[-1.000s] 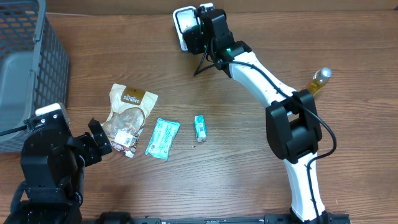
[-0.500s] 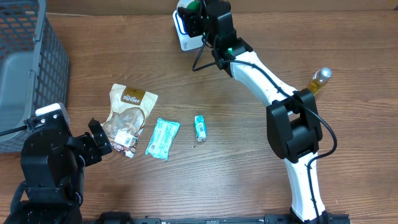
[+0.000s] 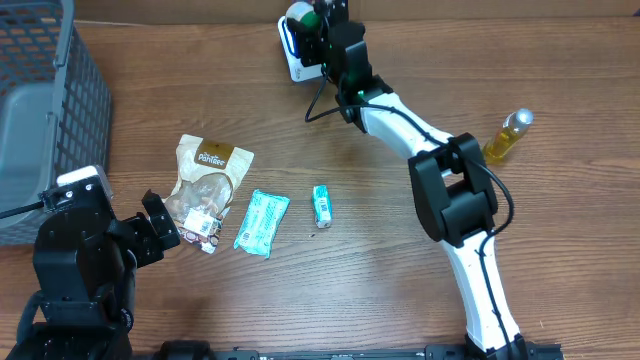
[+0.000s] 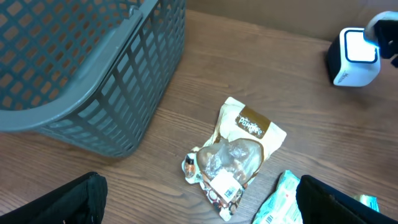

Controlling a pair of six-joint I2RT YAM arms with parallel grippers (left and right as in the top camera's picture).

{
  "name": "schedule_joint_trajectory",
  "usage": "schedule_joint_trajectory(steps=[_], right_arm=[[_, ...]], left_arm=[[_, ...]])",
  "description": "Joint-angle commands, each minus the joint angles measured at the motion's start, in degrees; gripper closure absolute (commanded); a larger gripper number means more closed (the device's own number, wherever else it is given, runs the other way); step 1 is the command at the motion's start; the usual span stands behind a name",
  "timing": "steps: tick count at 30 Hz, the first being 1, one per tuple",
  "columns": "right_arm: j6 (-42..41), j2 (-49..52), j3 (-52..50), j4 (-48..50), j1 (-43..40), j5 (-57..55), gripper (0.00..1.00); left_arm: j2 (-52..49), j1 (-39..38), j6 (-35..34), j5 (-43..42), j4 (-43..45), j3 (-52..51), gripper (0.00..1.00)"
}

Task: Scan the item barcode
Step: 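Carry the jar to the white scanner and hold it there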

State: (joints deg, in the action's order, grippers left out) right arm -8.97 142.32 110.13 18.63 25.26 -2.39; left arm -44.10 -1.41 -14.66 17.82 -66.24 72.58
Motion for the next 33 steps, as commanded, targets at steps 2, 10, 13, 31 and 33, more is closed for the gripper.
schedule_joint_trajectory(steps=[2,10,13,31,33], right_arm=[[0.1,0.7,0.8,5.0,-0.5,-1.0,0.69],[0.1,1.6,0.8,8.4,-1.2,-2.1,0.68],[0.1,3.2,0.8,10.1,-1.6,-2.1,0.65],[0.0,6.6,0.8,20.6,-2.1,1.2,0.63],[0.0,6.6,0.8,22.7,-2.1,2.7,0.66]], left_arm=[[0.2,0.3,-0.2,0.6,0.0,0.3,0.00],[0.2,0.3,-0.1,0.6,0.0,0.3,0.01],[0.2,0.3,-0.2,0.6,0.0,0.3,0.00],[0.2,0.3,-0.1,0.6,0.0,0.3,0.00],[0.2,0.3,-0.2,0.6,0.0,0.3,0.00]])
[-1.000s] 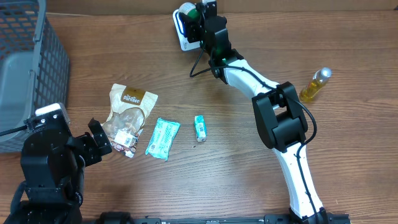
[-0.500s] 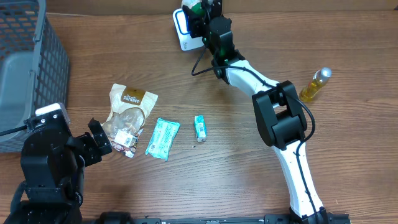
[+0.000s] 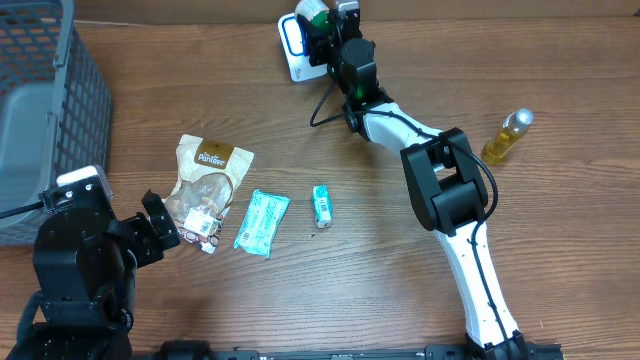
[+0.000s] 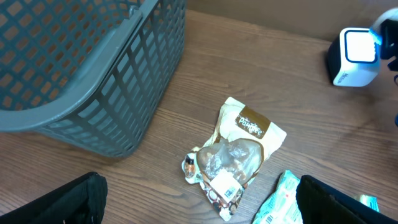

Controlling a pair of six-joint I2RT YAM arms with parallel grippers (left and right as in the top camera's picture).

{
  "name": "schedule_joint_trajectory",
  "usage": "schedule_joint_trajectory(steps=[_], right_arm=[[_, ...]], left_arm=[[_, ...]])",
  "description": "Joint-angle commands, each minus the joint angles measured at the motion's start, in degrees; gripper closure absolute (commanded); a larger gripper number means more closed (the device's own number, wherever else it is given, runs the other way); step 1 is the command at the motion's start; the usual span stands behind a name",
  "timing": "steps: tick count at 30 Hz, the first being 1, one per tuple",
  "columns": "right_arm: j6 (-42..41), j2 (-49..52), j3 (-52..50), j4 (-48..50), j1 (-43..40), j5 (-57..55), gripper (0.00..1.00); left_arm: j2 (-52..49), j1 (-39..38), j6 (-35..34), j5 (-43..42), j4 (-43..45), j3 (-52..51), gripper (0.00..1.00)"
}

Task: Scan the item barcode
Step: 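Carry the jar to the white scanner and hold it there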

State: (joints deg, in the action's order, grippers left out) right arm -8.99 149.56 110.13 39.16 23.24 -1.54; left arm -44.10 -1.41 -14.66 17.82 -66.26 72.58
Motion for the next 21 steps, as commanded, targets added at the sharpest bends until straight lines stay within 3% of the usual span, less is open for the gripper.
schedule_joint_trajectory(steps=[1,6,12,21], right_arm=[[-0.7,-0.6,0.8,2.7,-0.1,2.6,0.66],[-6.0,-0.6,0.8,1.0,-0.1,2.7,0.65],[-6.0,-0.6,0.8,-3.1,-0.1,2.7,0.59],[-6.0,-0.5,0.8,-6.7,-0.1,2.7,0.59]], left_arm=[[0.2,0.3,-0.2,0.6,0.0,0.3,0.00],[0.2,0.3,-0.2,0.6,0.0,0.3,0.00],[0.2,0.3,-0.1,0.6,0.0,0.3,0.00],[0.2,0.3,-0.2,0.6,0.0,0.3,0.01]])
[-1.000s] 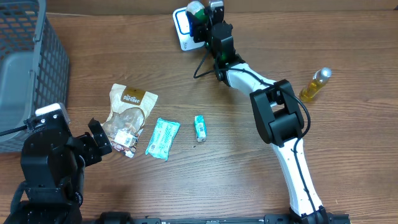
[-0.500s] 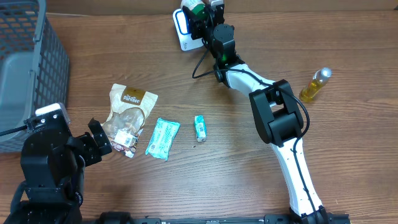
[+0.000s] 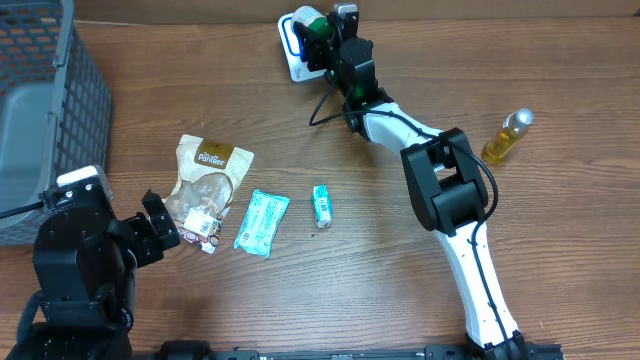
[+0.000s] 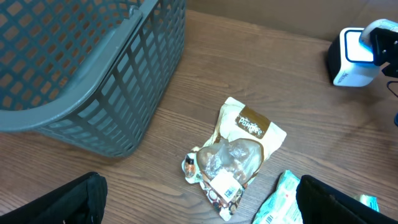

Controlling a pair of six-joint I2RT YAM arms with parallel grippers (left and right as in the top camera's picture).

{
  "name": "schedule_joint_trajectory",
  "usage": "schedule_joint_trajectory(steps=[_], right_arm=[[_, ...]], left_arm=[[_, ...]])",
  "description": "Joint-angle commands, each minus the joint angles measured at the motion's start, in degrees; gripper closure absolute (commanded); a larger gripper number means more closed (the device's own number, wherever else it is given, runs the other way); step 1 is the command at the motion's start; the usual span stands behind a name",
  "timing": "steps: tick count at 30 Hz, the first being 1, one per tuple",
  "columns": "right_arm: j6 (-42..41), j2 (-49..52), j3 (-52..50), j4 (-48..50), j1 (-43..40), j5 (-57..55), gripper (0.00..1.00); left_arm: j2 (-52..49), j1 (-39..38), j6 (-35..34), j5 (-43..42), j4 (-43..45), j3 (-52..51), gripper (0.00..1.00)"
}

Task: Scan the item barcode
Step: 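Carry the jar to the white scanner and hold it there, then move the jar right and set it down near the Vim bottle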

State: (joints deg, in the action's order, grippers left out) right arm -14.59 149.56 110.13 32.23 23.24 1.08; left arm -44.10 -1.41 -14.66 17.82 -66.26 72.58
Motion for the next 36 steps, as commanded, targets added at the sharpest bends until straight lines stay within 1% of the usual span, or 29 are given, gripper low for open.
schedule_joint_trajectory(steps=[1,3,5,7,9,12,16,18,21,23,29,30,31,34,36], right_arm=[[-0.4,-0.5,0.8,0.4,-0.2,0.1,0.59],[-0.4,-0.5,0.8,1.9,-0.2,0.6,0.60],[-0.4,-0.6,0.8,4.5,-0.4,2.7,0.63],[-0.7,-1.2,0.8,7.1,-0.9,5.3,0.71],[-3.0,-2.7,0.8,6.6,-1.6,6.6,0.71],[-6.9,-6.1,0.8,3.5,-2.9,9.6,0.68],[-8.2,-12.3,0.8,-1.7,-4.8,19.9,0.58],[-8.2,-16.0,0.8,-6.1,-5.7,25.9,0.55],[-8.2,-22.2,0.8,-16.2,-6.9,33.8,0.54],[-8.1,-26.5,0.8,-26.3,-7.8,36.8,0.53],[-6.7,-35.5,0.8,-58.4,-11.3,37.2,0.51],[-4.7,-36.6,0.8,-65.4,-12.3,37.2,0.51],[-3.7,-36.9,0.8,-68.3,-12.8,37.2,0.51],[0.8,-37.5,0.8,-81.7,-14.7,37.1,0.51],[3.6,-37.4,0.8,-90.2,-15.9,36.2,0.48]], left_arm=[[0.2,0.3,-0.1,0.6,0.0,0.3,0.00],[0.2,0.3,-0.2,0.6,0.0,0.3,0.00],[0.2,0.3,-0.1,0.6,0.0,0.3,0.00],[0.2,0.3,-0.2,0.6,0.0,0.3,0.00],[0.2,0.3,-0.1,0.6,0.0,0.3,0.00],[0.2,0.3,-0.1,0.6,0.0,0.3,0.01],[0.2,0.3,-0.1,0.6,0.0,0.3,0.00],[0.2,0.3,-0.1,0.6,0.0,0.3,0.00],[0.2,0.3,-0.2,0.6,0.0,0.3,0.01],[0.2,0.3,-0.2,0.6,0.0,0.3,0.00],[0.2,0.3,-0.1,0.6,0.0,0.3,0.01],[0.2,0.3,-0.2,0.6,0.0,0.3,0.00],[0.2,0.3,-0.2,0.6,0.0,0.3,0.00],[0.2,0.3,-0.1,0.6,0.0,0.3,0.00],[0.2,0.3,-0.2,0.6,0.0,0.3,0.01]])
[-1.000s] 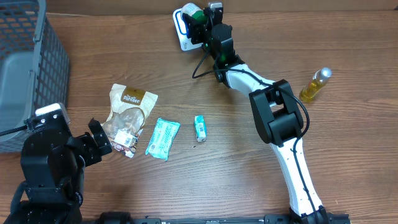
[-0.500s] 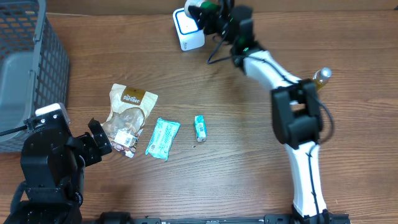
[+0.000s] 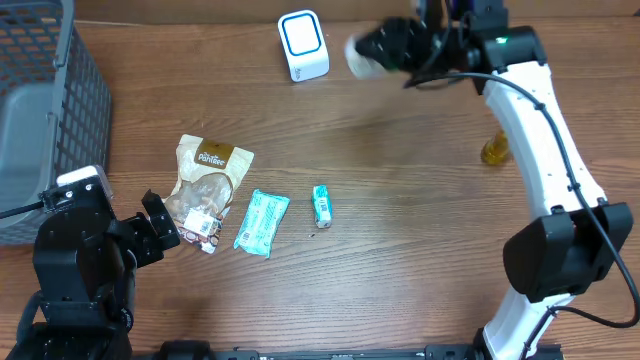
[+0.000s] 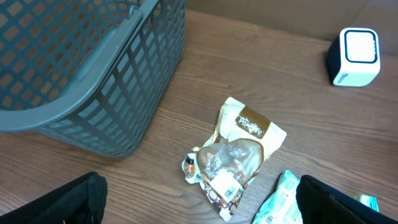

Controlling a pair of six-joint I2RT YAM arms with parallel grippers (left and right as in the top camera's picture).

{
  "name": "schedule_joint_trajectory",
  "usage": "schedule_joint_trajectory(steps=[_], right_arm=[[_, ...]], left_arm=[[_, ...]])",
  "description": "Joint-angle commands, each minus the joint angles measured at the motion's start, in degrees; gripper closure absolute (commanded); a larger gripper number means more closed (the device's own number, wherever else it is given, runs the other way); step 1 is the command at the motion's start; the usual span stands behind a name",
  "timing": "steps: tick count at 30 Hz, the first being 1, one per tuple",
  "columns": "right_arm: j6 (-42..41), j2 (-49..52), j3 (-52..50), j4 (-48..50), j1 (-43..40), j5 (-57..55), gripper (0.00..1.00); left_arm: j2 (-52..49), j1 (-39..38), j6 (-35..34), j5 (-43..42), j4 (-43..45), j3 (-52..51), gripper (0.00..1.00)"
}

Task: Scan the item barcode
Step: 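Move the jar right and set it down near the Vim bottle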

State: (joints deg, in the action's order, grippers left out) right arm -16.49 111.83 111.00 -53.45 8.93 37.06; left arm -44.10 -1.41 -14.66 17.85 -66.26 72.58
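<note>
The white scanner [image 3: 302, 45] with its blue-ringed window stands at the far middle of the table, also in the left wrist view as the scanner [image 4: 355, 56]. My right gripper [image 3: 378, 48] is to the right of it, shut on a small white item [image 3: 360, 56] that is blurred. My left gripper [image 4: 202, 186] is open at the near left, its fingers either side of a brown snack bag [image 4: 239, 155] without touching it.
A grey basket [image 3: 40, 110] fills the far left corner. The snack bag [image 3: 205, 190], a teal packet [image 3: 262, 222] and a small teal tube [image 3: 321, 205] lie mid-table. A yellow bottle [image 3: 495, 150] stands at the right, partly behind the right arm.
My right gripper with the white item was right at the scanner; now it is well to the right of it, and the whole arm has swung rightwards. The left arm has not moved.
My right gripper held the white, green-capped item close against the scanner at all three earlier moments, shifting only slightly. Now it holds the item away to the scanner's right. The left gripper stayed open by the snack bag throughout.
</note>
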Motion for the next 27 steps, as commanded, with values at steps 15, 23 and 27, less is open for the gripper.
schedule_joint_trajectory(steps=[15,23,27], right_arm=[[8.4,0.4,-2.7,-28.6,-2.4,-30.8,0.45],[3.8,0.4,-13.6,-22.6,-2.3,-35.5,0.38],[1.4,0.4,-21.0,-16.9,-2.3,-37.9,0.35]], left_arm=[[0.2,0.3,-0.2,0.6,0.0,0.3,0.00],[0.2,0.3,-0.2,0.6,0.0,0.3,0.01],[0.2,0.3,-0.2,0.6,0.0,0.3,0.00]])
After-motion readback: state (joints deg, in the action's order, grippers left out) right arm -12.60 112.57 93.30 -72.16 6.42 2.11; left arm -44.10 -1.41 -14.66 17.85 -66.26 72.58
